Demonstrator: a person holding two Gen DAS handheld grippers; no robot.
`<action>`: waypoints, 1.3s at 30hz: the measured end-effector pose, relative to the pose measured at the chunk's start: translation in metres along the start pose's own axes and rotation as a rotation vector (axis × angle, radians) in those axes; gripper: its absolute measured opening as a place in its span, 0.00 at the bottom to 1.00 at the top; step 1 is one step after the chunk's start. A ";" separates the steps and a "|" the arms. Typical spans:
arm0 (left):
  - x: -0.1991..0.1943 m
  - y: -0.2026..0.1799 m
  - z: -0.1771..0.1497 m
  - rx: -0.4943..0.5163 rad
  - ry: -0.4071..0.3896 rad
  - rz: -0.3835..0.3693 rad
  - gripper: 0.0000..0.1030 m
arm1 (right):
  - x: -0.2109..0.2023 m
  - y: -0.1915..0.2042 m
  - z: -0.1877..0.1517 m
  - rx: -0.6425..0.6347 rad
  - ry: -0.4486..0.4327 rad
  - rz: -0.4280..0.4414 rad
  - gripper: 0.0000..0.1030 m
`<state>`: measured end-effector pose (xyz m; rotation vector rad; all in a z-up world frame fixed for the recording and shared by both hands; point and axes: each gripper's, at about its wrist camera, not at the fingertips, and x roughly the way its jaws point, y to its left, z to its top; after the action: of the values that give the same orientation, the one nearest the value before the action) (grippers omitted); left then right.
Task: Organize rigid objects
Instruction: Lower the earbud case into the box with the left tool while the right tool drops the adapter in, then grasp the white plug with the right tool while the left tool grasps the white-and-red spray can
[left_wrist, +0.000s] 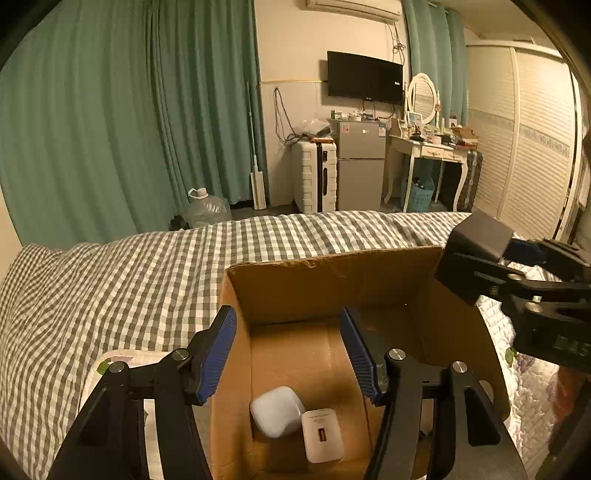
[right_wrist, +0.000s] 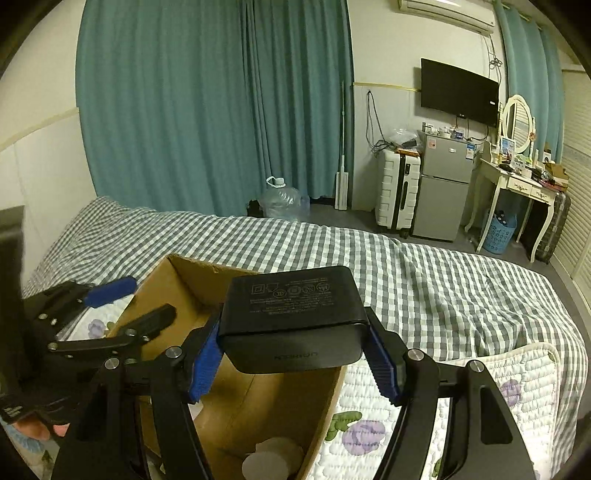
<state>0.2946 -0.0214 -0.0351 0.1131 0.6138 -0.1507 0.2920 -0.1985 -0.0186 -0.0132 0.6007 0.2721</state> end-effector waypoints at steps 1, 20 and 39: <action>0.000 0.002 0.000 -0.007 -0.001 0.006 0.60 | 0.002 0.000 0.001 0.001 0.002 0.001 0.66; -0.076 -0.002 -0.016 -0.038 -0.064 0.050 0.60 | -0.064 0.001 -0.015 0.009 -0.086 -0.028 0.85; -0.078 -0.002 -0.158 -0.074 0.201 0.123 0.60 | -0.041 0.060 -0.180 -0.147 0.278 0.054 0.88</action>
<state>0.1425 0.0083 -0.1183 0.0951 0.8095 0.0029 0.1442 -0.1675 -0.1398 -0.1794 0.8565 0.3699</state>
